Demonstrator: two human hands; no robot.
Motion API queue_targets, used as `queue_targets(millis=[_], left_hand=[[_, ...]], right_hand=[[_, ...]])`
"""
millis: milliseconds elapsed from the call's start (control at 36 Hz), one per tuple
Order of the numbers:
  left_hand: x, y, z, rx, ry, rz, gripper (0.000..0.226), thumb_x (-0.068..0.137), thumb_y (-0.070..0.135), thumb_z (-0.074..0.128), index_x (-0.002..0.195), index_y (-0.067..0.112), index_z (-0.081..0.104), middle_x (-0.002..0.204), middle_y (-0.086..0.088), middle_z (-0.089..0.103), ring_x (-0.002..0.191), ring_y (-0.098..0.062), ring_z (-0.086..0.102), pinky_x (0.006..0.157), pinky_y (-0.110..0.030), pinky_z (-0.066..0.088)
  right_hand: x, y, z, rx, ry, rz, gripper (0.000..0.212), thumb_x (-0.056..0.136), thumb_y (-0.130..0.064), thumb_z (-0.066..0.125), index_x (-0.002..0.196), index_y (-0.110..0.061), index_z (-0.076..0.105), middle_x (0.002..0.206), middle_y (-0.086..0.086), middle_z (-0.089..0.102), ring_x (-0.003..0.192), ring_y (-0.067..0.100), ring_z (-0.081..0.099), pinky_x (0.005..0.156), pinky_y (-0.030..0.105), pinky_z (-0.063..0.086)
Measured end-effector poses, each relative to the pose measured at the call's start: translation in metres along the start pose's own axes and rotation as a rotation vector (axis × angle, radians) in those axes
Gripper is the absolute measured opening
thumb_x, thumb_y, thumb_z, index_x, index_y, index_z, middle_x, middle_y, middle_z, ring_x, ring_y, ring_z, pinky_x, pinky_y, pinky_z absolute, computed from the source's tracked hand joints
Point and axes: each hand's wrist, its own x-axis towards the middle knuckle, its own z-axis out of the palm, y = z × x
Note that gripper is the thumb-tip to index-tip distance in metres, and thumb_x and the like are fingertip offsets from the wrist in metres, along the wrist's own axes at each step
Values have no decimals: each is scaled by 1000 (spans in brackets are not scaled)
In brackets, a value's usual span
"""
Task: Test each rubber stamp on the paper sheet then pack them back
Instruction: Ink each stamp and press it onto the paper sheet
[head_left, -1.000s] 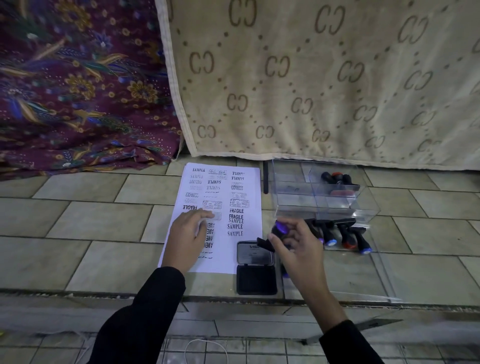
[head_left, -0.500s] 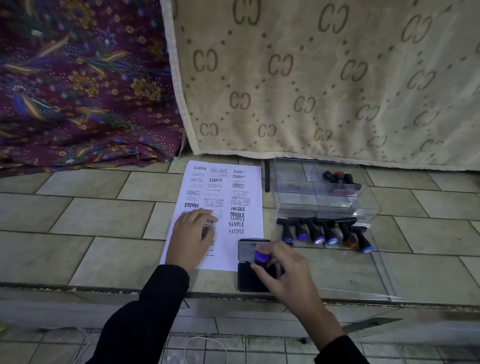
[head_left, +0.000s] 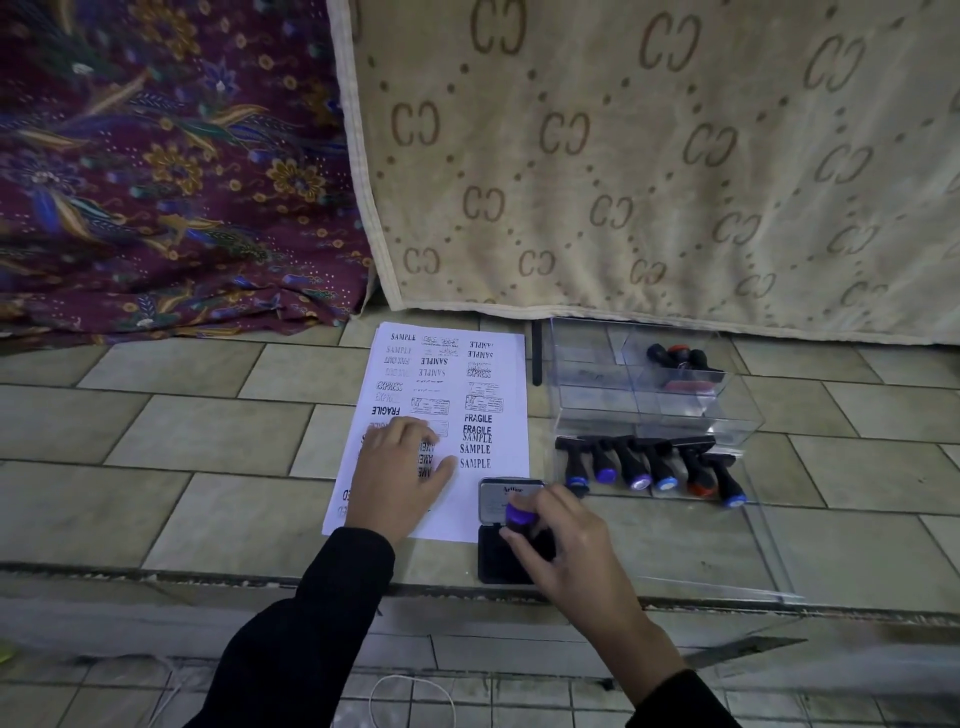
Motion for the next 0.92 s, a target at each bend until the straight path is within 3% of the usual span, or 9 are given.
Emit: queue_targets(millis=[83,167,250,361,583,917], left_hand=[[-1,-2,2,-2,17,12,14,89,15,57,101,16,62,112,3,57,104,-20,49,105,-41,34],[-1,-7,3,-43,4,0,29,88,0,47,104,17,64,119,1,58,109,-18,48,106,-45,35],[-1,-9,4,-35,-3,6,38,84,-6,44,106,18,63,121,1,57,111,-19,48,107,-48,34],[0,-8,5,-5,17,9,39,81,-7,47,104,19,63,119,2,58,109,-18,48,107,-48,35],[0,-11,7,23,18,37,39,79,-7,49,105,18,63,118,0,59,109,-22,51,105,-47,37],[1,-12,7,55,31,58,38,77,-6,50,104,18,64,115,0,59,105,-21,52,102,-42,39]], right_hand=[[1,1,-2,8,-9,30,23,81,-21,72,98,-25,58,88,-18,50,69,1,53,63,12,45],[5,0,-4,40,53,79,28,79,-20,74,100,-29,57,85,-23,52,66,0,56,60,3,38],[15,-1,-4,115,132,157,30,79,-21,75,102,-29,58,88,-15,59,70,4,61,65,11,48],[43,-4,3,143,153,184,24,79,-17,75,99,-16,61,99,-6,64,81,2,65,74,18,55],[80,-4,29,-27,58,131,19,83,-10,70,99,-6,59,94,4,61,78,16,61,75,35,54],[83,7,39,-129,2,138,21,84,-11,69,102,-9,59,96,5,60,78,17,58,70,22,47]])
